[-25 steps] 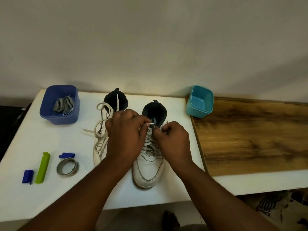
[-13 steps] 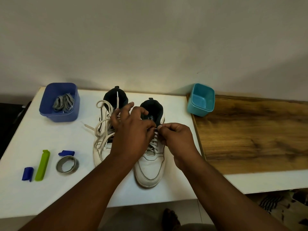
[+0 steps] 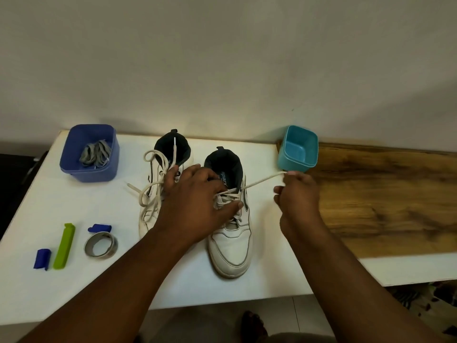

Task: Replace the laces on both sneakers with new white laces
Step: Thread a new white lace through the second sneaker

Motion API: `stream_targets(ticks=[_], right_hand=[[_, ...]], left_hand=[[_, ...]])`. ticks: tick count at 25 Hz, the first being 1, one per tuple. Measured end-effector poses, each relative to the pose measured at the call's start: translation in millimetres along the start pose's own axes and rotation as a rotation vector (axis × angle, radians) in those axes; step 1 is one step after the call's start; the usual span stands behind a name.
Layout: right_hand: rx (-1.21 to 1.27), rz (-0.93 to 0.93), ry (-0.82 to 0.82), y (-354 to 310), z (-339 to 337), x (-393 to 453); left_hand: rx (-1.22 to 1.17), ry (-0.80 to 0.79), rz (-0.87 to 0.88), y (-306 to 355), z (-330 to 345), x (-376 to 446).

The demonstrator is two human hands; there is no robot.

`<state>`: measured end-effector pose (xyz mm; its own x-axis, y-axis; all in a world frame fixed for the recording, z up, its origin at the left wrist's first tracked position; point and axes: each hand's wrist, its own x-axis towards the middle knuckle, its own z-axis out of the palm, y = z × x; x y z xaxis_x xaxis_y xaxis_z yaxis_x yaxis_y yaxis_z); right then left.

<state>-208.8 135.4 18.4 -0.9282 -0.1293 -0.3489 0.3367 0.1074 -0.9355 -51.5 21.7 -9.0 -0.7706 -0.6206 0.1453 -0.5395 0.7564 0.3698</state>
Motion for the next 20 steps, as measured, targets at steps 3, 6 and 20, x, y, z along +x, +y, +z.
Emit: stream_targets(ticks=[3,6,20], right_hand=[[0.169,-0.255,0.276,-3.7,-9.0,6.7],[-0.422,-0.563,-0.097,16.6,-6.1,1.1],[-0.309,-0.322,-0.086,14.6,-6.4,2.9]], left_hand=[[0.031,-0.024,0.008,-0.7,-3.3,0.0],[0.020,-0.033,0.000,-1.5,-4.7,1.4],[-0.054,-0.036,0.029,-11.8,-8.6,-1.4]])
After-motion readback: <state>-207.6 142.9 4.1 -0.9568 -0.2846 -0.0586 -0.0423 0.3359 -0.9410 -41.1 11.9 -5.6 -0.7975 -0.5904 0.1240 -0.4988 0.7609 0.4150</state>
